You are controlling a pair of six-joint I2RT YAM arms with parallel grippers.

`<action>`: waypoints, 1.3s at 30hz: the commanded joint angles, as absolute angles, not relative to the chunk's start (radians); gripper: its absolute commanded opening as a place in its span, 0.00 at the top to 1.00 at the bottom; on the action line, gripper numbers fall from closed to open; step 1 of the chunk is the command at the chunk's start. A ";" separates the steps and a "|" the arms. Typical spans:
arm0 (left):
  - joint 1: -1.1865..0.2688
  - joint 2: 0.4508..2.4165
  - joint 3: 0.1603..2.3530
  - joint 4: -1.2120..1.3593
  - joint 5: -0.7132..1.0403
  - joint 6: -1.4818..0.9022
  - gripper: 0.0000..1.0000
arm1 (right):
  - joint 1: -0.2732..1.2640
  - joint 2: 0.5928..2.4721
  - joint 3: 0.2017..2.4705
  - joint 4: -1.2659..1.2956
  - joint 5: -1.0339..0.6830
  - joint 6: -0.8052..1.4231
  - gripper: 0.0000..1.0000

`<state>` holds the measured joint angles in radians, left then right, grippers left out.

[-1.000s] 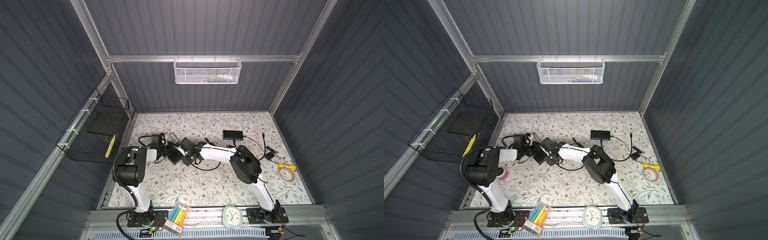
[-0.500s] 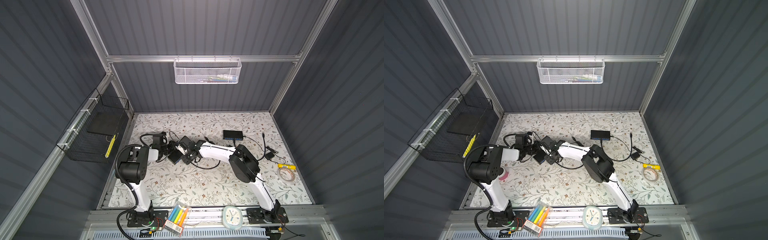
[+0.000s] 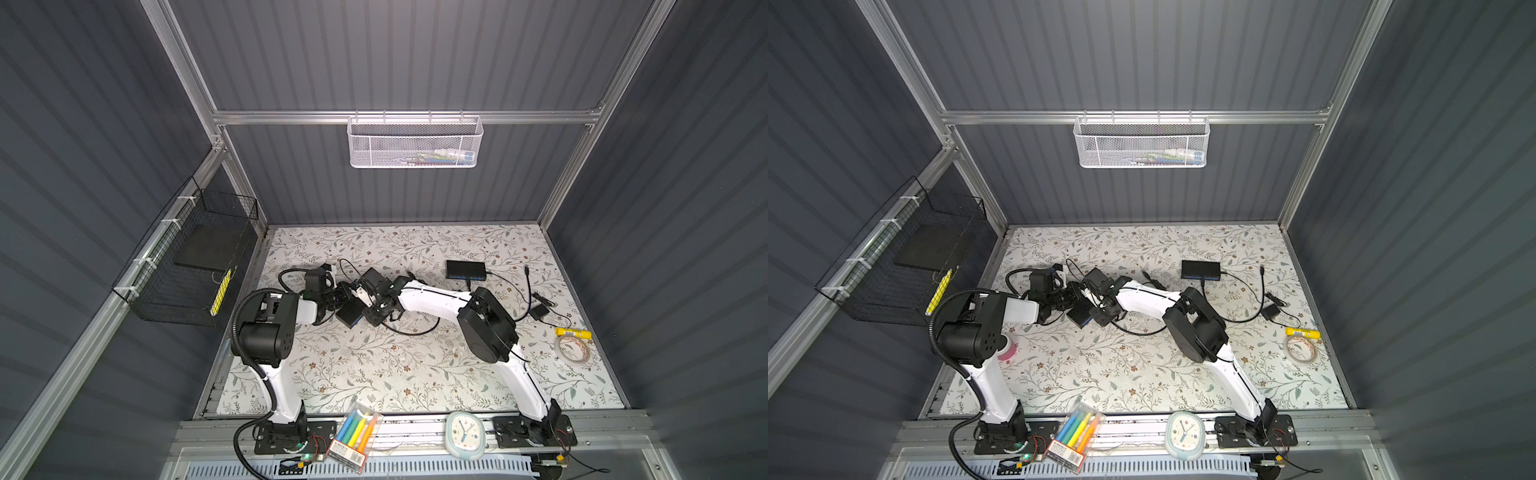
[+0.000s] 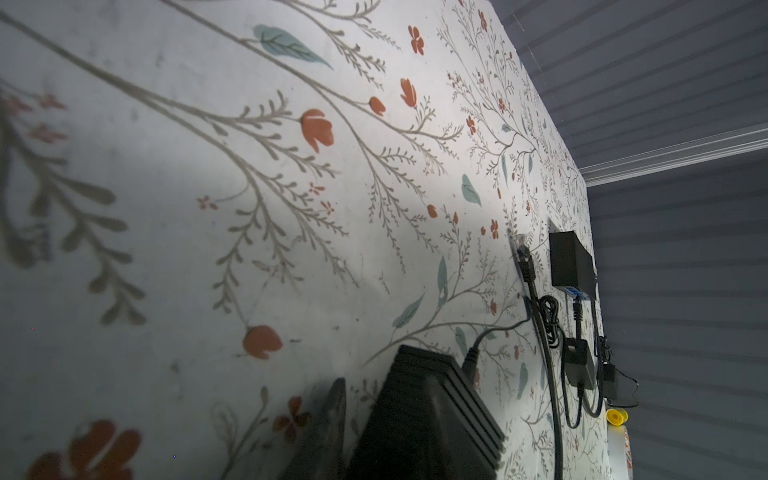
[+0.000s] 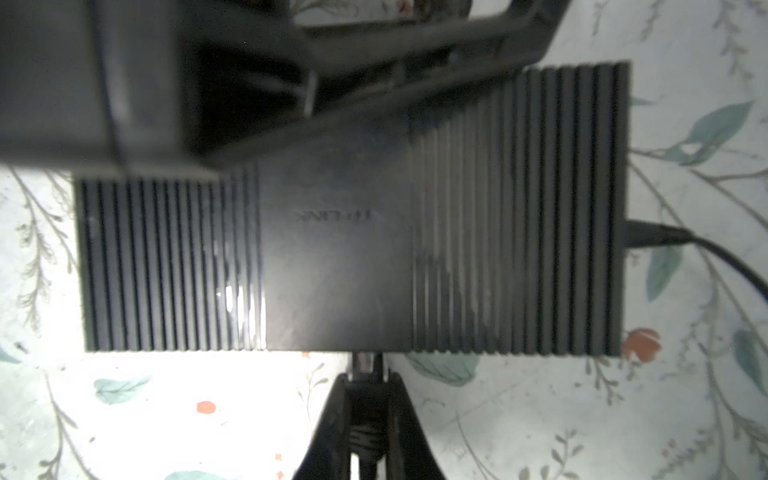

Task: Insert the plug into the switch port

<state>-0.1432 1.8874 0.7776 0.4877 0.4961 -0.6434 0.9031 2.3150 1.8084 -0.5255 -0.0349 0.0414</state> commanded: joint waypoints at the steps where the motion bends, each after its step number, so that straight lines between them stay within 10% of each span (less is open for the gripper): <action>1: -0.205 1.919 0.705 0.149 0.628 -0.623 0.69 | 0.862 2.308 1.784 -0.219 0.030 0.032 0.96; 20: -0.002 1.461 0.892 -0.254 0.261 -0.520 0.49 | 0.871 2.250 1.642 -0.253 -0.017 -0.014 0.93; 39: 0.161 0.947 0.787 -0.563 0.003 -0.560 0.47 | 0.988 2.610 2.287 -0.450 -0.311 -0.038 0.88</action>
